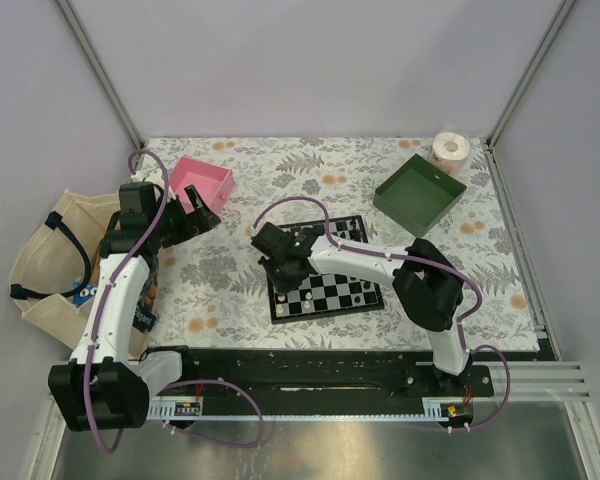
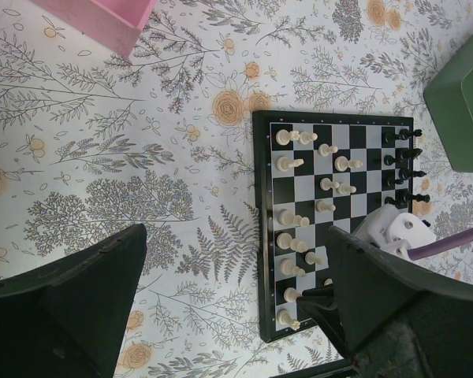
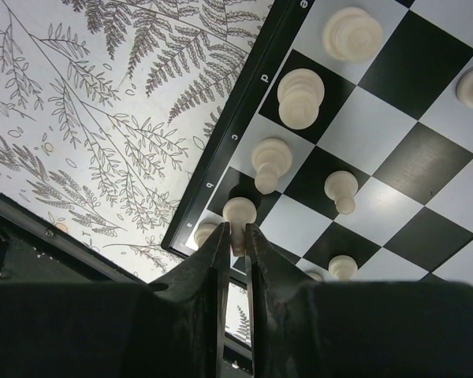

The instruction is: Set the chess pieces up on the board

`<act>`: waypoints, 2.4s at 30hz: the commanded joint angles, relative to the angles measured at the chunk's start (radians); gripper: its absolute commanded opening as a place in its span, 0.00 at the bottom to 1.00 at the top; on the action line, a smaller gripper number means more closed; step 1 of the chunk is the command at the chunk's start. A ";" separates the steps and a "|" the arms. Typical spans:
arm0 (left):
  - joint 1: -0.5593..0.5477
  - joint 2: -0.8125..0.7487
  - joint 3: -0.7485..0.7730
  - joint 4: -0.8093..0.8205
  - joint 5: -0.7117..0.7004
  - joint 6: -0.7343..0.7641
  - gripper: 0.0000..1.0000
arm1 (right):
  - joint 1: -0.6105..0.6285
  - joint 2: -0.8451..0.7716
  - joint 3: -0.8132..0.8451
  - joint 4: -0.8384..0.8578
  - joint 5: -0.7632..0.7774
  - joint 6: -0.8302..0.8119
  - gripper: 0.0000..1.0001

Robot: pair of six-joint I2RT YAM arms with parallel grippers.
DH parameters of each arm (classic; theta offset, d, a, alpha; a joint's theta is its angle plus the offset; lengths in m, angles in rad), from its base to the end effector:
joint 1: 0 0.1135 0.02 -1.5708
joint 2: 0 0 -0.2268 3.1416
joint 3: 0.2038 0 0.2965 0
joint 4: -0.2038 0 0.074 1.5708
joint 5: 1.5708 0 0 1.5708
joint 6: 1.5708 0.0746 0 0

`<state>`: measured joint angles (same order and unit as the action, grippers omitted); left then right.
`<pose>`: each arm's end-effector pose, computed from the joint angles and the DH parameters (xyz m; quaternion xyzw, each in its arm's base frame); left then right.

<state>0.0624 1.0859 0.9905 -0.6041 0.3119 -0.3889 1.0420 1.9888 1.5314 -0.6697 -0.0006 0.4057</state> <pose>0.3208 -0.0029 0.2529 -0.1365 0.8876 -0.2067 0.3884 0.2335 0.3997 0.1122 -0.3052 0.9265 0.1459 0.1647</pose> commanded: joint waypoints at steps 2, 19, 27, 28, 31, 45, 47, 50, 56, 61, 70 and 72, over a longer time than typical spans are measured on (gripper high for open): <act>0.004 -0.009 0.008 0.030 0.026 0.010 0.99 | 0.012 0.010 0.026 0.015 0.033 0.010 0.22; 0.004 -0.009 0.010 0.032 0.029 0.010 0.99 | 0.001 -0.168 -0.017 -0.008 0.140 -0.025 0.44; 0.004 -0.012 0.010 0.030 0.026 0.010 0.99 | -0.092 -0.226 -0.017 0.012 0.146 -0.044 0.47; 0.004 -0.014 0.010 0.030 0.026 0.010 0.99 | -0.112 -0.219 -0.010 0.006 0.142 -0.044 0.47; 0.004 -0.014 0.008 0.032 0.023 0.012 0.99 | -0.163 -0.176 0.019 0.001 0.134 -0.041 0.49; 0.004 -0.012 0.010 0.030 0.026 0.010 0.99 | -0.255 0.008 0.159 -0.010 0.134 -0.061 0.51; 0.004 -0.011 0.008 0.030 0.027 0.010 0.99 | -0.261 0.027 0.179 -0.017 0.152 -0.064 0.51; 0.005 -0.012 0.008 0.030 0.024 0.010 0.99 | -0.275 0.042 0.193 -0.025 0.172 -0.065 0.51; 0.004 -0.012 0.008 0.030 0.029 0.012 0.99 | -0.300 0.080 0.211 -0.030 0.159 -0.070 0.50; 0.004 -0.012 0.010 0.032 0.023 0.012 0.99 | -0.301 0.119 0.231 -0.027 0.140 -0.079 0.48; 0.004 -0.012 0.008 0.030 0.021 0.012 0.99 | -0.313 0.160 0.273 -0.022 0.151 -0.093 0.45; 0.004 -0.008 0.010 0.030 0.023 0.012 0.99 | -0.313 0.163 0.273 -0.022 0.145 -0.091 0.41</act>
<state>0.0624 1.0859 0.9905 -0.6041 0.3172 -0.3889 0.7403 2.1448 1.7580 -0.6971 0.1383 0.3271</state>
